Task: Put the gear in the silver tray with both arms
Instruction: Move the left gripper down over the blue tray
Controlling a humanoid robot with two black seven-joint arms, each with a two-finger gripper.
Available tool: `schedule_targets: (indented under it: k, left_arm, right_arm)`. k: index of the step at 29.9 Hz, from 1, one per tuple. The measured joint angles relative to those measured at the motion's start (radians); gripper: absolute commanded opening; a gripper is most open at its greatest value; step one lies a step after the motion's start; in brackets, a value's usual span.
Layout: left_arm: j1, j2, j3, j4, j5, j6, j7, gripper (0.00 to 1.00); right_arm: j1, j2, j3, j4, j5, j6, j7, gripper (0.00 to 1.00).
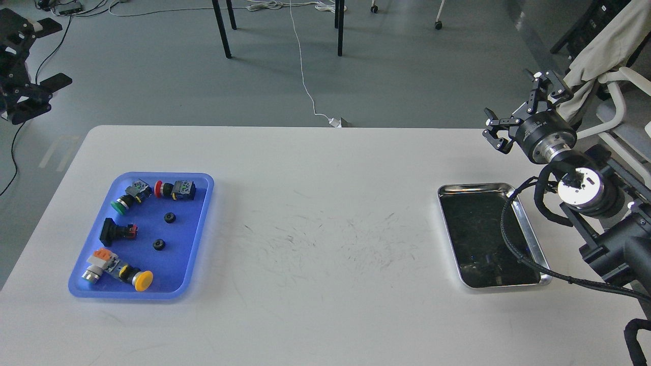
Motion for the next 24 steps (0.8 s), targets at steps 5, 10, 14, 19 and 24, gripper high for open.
schedule_targets:
  k: [5,10,14,19,24]
  left_arm:
    - [-0.008,0.008,-0.005,-0.07,0.28,0.03,0.002,0.99]
    - [-0.011,-0.008,-0.012,-0.113,0.528,0.077,0.004,0.99]
    - [-0.011,-0.007,-0.002,-0.182,0.642,0.089,0.007,0.99]
    - [0.0,-0.001,0.006,-0.254,0.817,0.082,0.008,0.99]
    - [0.002,0.011,0.038,-0.313,0.926,0.062,-0.002,0.94]
  right_arm:
    - [0.0,-0.001,-0.001,0.004,0.0,0.0,0.0,0.99]
    - [-0.004,-0.002,-0.001,0.007,-0.008,0.0,0.0,0.99]
    - [-0.007,-0.002,-0.002,0.008,-0.024,0.0,0.0,0.99]
    - [-0.007,-0.002,-0.002,0.009,-0.03,0.0,0.0,0.99]
    - [-0.007,-0.002,-0.002,0.009,-0.036,0.0,0.0,0.99]
